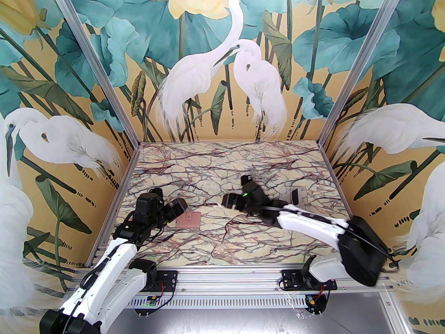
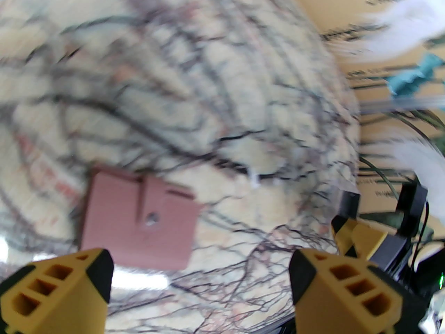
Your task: Put the credit cards into the card holder
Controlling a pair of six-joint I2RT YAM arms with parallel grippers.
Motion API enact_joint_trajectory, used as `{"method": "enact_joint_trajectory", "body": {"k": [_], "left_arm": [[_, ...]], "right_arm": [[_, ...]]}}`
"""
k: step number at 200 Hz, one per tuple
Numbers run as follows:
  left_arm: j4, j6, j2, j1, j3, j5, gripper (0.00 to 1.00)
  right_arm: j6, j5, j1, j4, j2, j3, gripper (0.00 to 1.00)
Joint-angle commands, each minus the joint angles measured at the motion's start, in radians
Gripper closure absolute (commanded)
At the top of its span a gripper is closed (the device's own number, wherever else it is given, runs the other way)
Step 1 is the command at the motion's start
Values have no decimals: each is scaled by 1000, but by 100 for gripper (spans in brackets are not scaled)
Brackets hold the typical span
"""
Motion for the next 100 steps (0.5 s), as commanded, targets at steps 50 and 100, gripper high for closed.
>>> {"method": "enact_joint_trajectory", "body": {"k": [50, 100], "left_arm": [[-84, -74, 4, -25, -88, -21, 10], [-82, -118, -38, -51, -132, 11, 16]], "right_arm": [[-16, -89, 92, 85, 294, 226, 29], [-57, -229, 92, 8, 478, 445, 41]]}}
